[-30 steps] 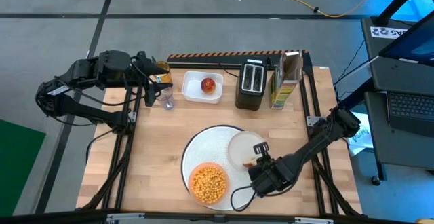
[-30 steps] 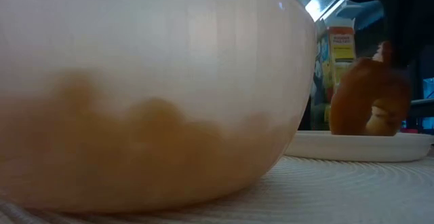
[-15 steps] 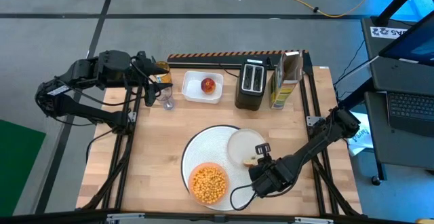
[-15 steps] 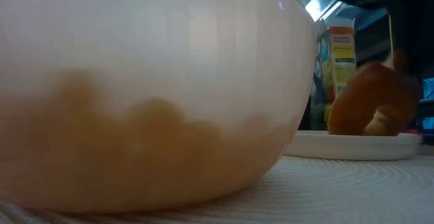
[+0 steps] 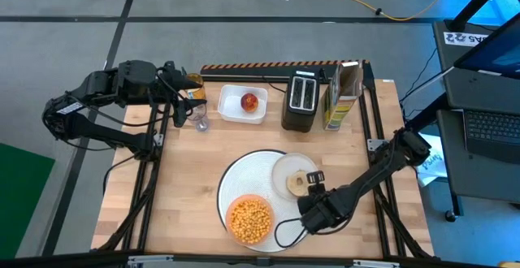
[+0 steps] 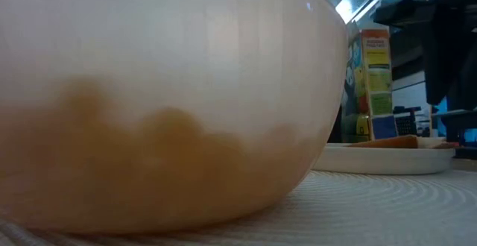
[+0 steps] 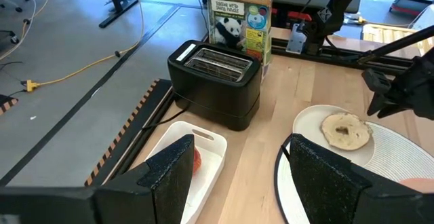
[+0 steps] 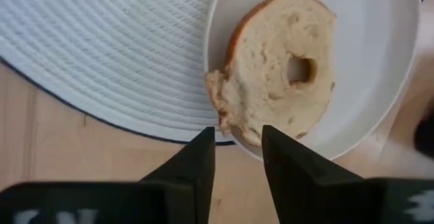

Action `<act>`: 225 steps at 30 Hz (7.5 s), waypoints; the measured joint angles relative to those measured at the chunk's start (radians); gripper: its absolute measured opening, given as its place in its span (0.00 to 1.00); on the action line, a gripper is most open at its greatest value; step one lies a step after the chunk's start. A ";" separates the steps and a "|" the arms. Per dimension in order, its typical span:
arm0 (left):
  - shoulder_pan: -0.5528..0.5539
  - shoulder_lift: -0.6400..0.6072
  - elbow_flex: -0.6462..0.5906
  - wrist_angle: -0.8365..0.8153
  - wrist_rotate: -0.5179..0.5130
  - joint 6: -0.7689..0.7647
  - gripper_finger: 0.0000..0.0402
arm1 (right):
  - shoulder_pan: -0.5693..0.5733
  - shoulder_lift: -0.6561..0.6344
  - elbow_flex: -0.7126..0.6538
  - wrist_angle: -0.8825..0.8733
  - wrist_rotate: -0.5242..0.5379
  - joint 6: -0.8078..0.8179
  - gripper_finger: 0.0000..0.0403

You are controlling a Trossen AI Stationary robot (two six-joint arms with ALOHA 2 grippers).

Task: Arrange a breakfast setting
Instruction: Remove the toasted bread from the black toaster, then put the red apple on the white plate

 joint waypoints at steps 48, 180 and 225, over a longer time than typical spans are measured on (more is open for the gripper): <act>0.000 0.000 0.000 0.000 0.000 0.000 0.57 | -0.950 -0.134 0.130 1.050 -0.383 -0.877 0.74; 0.000 0.000 0.000 0.000 0.008 0.000 0.57 | -0.540 0.146 0.737 -0.248 -0.244 -0.708 0.72; 0.000 0.000 0.000 0.000 0.008 0.000 0.57 | -0.498 -0.160 -0.145 0.333 -0.252 -0.427 0.81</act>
